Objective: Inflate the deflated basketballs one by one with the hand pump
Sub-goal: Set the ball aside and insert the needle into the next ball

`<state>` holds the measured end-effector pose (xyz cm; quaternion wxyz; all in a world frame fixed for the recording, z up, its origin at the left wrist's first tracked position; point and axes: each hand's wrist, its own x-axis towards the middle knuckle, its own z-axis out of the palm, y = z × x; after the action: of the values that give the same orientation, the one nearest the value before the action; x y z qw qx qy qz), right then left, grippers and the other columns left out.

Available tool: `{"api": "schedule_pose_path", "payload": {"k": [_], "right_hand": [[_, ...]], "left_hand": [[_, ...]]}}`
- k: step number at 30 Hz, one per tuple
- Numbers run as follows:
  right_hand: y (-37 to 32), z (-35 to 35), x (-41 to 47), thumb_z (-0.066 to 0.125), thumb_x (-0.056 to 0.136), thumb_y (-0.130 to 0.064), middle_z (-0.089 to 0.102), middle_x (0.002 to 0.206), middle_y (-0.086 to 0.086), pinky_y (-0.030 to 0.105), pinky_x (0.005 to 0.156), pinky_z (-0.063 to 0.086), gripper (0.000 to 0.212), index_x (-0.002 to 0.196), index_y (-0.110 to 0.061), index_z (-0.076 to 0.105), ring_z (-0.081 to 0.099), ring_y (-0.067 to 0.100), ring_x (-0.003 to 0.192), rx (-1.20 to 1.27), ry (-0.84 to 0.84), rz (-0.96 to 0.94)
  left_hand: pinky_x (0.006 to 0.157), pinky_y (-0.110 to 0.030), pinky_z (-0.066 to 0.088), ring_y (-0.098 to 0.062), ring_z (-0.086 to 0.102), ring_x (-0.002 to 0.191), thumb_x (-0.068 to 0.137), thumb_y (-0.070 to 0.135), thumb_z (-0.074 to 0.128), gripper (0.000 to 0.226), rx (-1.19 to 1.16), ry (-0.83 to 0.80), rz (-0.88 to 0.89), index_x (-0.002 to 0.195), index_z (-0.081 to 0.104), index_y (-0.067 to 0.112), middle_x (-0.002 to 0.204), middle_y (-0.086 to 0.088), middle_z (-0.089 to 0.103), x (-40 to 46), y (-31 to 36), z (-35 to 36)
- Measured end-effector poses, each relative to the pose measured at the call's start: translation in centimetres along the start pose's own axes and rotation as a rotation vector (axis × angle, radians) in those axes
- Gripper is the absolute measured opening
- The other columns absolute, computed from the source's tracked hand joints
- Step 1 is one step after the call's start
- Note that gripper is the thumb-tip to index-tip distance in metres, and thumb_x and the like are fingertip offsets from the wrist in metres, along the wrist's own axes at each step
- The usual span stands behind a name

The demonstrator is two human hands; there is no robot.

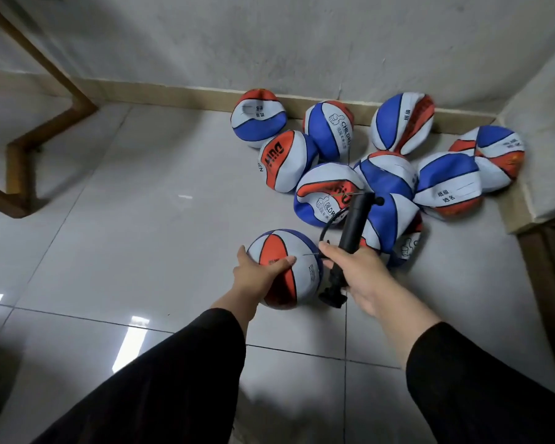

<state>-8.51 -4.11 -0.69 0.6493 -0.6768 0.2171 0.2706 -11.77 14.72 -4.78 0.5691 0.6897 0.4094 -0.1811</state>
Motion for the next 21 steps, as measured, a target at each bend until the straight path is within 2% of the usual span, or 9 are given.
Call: {"api": "schedule_pose_path", "payload": {"k": [2, 4, 8, 11, 14, 15, 18, 21], "right_hand": [[1.2, -0.1, -1.0, 0.084, 0.077, -0.047, 0.079, 0.106, -0.005, 0.057, 0.106, 0.047, 0.044, 0.109, -0.019, 0.075, 0.07, 0.022, 0.112, 0.053, -0.03, 0.017], [1.8, -0.3, -1.9, 0.082, 0.083, -0.042, 0.079, 0.105, -0.007, 0.056, 0.107, 0.047, 0.036, 0.109, -0.018, 0.075, 0.07, 0.018, 0.109, 0.097, -0.025, 0.025], [1.9, -1.6, -3.3, 0.08, 0.087, -0.034, 0.079, 0.094, -0.01, 0.044, 0.093, 0.05, 0.026, 0.105, -0.017, 0.073, 0.068, 0.011, 0.098, 0.184, 0.004, -0.012], [1.5, -2.7, -4.2, 0.077, 0.09, -0.026, 0.077, 0.094, -0.005, 0.039, 0.084, 0.044, 0.022, 0.106, -0.014, 0.071, 0.067, 0.013, 0.09, 0.301, 0.005, -0.072], [0.5, -3.8, -5.2, 0.078, 0.089, -0.028, 0.075, 0.107, 0.012, 0.042, 0.085, 0.039, 0.033, 0.114, -0.008, 0.071, 0.064, 0.027, 0.095, 0.345, -0.019, -0.145], [-0.1, -4.2, -5.7, 0.08, 0.088, -0.03, 0.073, 0.107, 0.015, 0.043, 0.086, 0.038, 0.033, 0.112, -0.01, 0.073, 0.061, 0.029, 0.095, 0.347, -0.03, -0.167], [-2.3, -6.1, -7.4, 0.078, 0.09, -0.028, 0.073, 0.107, 0.013, 0.043, 0.087, 0.04, 0.015, 0.1, -0.017, 0.076, 0.063, 0.029, 0.098, 0.39, -0.01, -0.243], [-4.7, -8.7, -9.5, 0.073, 0.094, -0.024, 0.076, 0.116, 0.007, 0.037, 0.083, 0.046, 0.022, 0.114, -0.016, 0.073, 0.07, 0.021, 0.099, 0.431, 0.015, -0.315]], "left_hand": [[0.104, -0.058, 0.051, -0.035, 0.046, 0.138, 0.051, 0.068, 0.091, 0.141, -0.056, 0.023, 0.012, 0.162, 0.01, 0.038, 0.159, -0.004, 0.035, -0.8, -0.5, 0.4], [0.102, -0.06, 0.051, -0.038, 0.047, 0.136, 0.044, 0.071, 0.087, 0.143, -0.108, 0.044, -0.019, 0.161, 0.011, 0.04, 0.159, -0.004, 0.035, -1.7, -1.1, 0.5], [0.081, -0.048, 0.055, -0.038, 0.05, 0.128, 0.066, 0.063, 0.089, 0.127, -0.18, 0.036, -0.076, 0.163, 0.011, 0.034, 0.16, -0.003, 0.036, -3.2, -1.8, 0.2], [0.086, -0.052, 0.056, -0.033, 0.054, 0.115, 0.078, 0.057, 0.085, 0.114, -0.243, -0.036, -0.046, 0.163, 0.014, 0.031, 0.148, -0.005, 0.043, -4.7, -0.9, 0.3], [0.083, -0.052, 0.059, -0.026, 0.061, 0.101, 0.082, 0.059, 0.08, 0.101, -0.279, -0.105, 0.025, 0.159, 0.021, 0.031, 0.134, -0.005, 0.05, -6.9, 1.4, 0.6], [0.081, -0.051, 0.06, -0.024, 0.062, 0.101, 0.081, 0.061, 0.079, 0.098, -0.276, -0.125, 0.052, 0.158, 0.025, 0.031, 0.134, -0.005, 0.053, -7.6, 2.4, 0.8], [0.079, -0.049, 0.061, -0.024, 0.064, 0.105, 0.082, 0.062, 0.077, 0.087, -0.24, -0.167, 0.148, 0.151, 0.032, 0.031, 0.135, -0.004, 0.056, -9.8, 5.4, 1.8], [0.086, -0.052, 0.059, -0.026, 0.063, 0.115, 0.083, 0.064, 0.075, 0.082, -0.216, -0.236, 0.215, 0.147, 0.033, 0.034, 0.139, -0.002, 0.056, -11.5, 7.8, 4.5]]}}
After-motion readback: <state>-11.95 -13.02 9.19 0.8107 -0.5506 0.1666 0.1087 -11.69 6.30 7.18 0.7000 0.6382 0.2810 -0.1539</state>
